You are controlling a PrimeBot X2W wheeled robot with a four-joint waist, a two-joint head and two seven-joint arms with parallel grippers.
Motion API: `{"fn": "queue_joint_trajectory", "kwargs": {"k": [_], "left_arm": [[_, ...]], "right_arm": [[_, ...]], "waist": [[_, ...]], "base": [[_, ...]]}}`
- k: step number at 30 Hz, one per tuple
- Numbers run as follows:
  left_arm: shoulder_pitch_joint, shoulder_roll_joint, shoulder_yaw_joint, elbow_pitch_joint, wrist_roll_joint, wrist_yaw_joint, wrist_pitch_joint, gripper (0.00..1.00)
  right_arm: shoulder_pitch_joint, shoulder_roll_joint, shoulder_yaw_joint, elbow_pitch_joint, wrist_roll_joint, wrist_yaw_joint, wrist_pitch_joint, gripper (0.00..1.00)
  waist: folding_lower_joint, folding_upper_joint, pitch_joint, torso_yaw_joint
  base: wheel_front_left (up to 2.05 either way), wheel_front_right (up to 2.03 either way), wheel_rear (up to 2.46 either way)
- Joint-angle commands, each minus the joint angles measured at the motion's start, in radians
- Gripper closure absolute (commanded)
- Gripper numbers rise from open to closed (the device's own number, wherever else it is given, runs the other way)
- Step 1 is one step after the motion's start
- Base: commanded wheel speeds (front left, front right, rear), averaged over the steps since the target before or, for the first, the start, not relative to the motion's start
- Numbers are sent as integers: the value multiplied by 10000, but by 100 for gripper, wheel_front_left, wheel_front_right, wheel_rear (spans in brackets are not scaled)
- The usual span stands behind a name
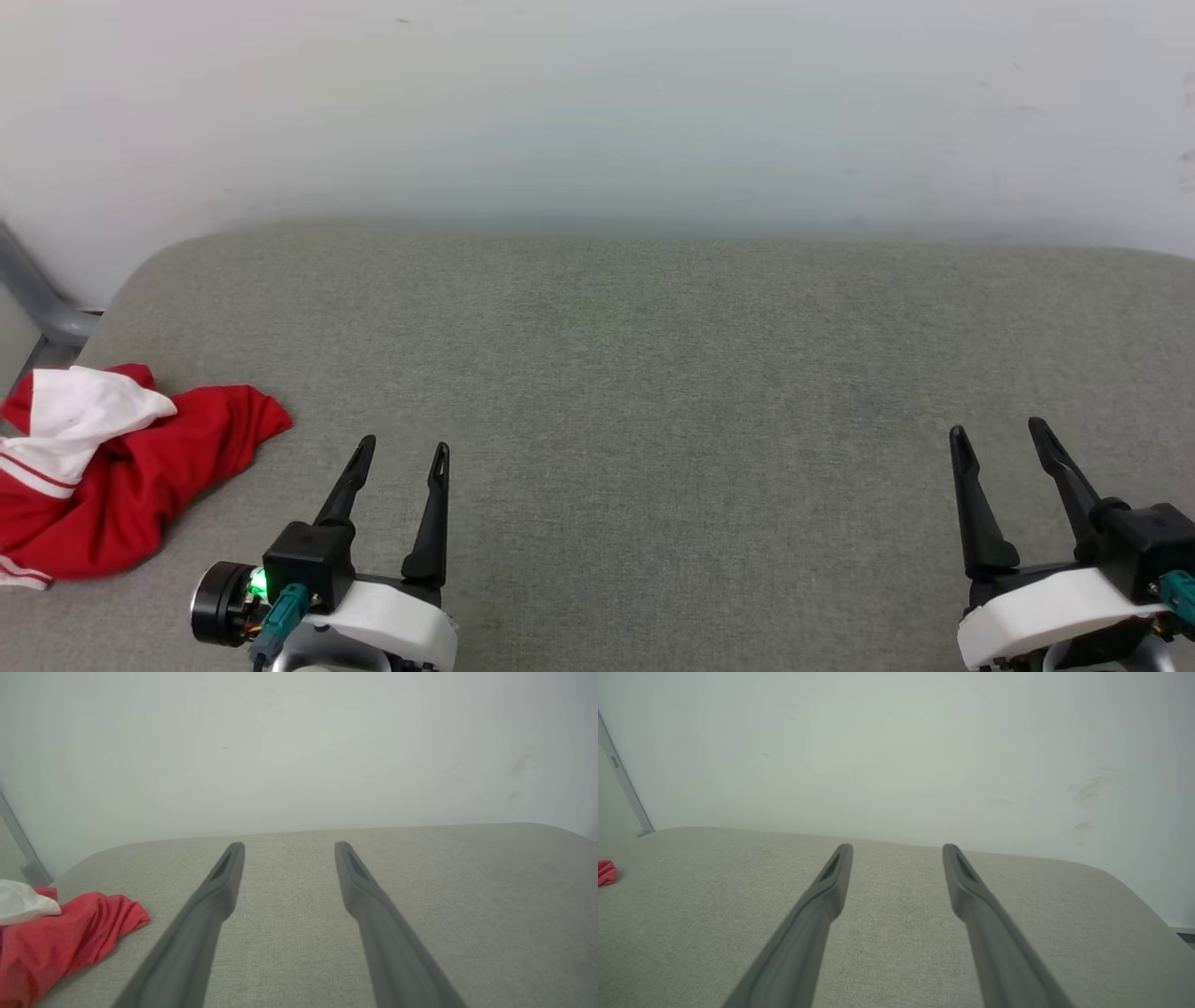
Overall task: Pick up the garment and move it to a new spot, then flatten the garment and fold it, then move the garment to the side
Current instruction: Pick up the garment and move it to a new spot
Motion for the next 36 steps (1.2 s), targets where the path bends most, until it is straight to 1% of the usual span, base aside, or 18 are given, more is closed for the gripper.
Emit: {"fn": "queue_joint_trajectory", "kwargs": {"k": [1, 8, 12, 22, 32, 33, 36], "left_arm": [[-55, -7, 13, 10, -31, -41, -27, 0], [-148, -104, 227, 29, -113, -85, -27, 0], [-179, -138, 298, -38, -83, -133, -27, 0], [-203, -223, 555, -156, -160, -187, -27, 0], [-234, -288, 813, -195, -258, -281, -27, 0], [-211, -302, 903, -192, -269, -319, -27, 0], [-190, -316, 938, -191, -266, -330, -27, 0]], "right_arm": [[110, 25, -1, -28, 37, -3, -31, 0], [71, 24, 141, -106, -18, -3, -17, 0], [6, 24, 264, -167, -145, -3, 34, 0], [-143, 24, 553, -198, -54, -5, 35, 0], [-200, 22, 794, -183, -52, -5, -31, 0], [-230, 22, 858, -155, -32, -5, -47, 0], [-255, 24, 886, -139, -27, -5, -64, 0]], "waist": [[0, 0, 8, 102], [0, 0, 68, 832], [0, 0, 88, 1374], [0, 0, 122, 2773], [0, 0, 120, 3895], [0, 0, 119, 4127], [0, 0, 112, 4307]], "base": [[0, 0, 0], [0, 0, 0], [0, 0, 0], [0, 0, 0], [0, 0, 0], [0, 0, 0], [0, 0, 0]]}}
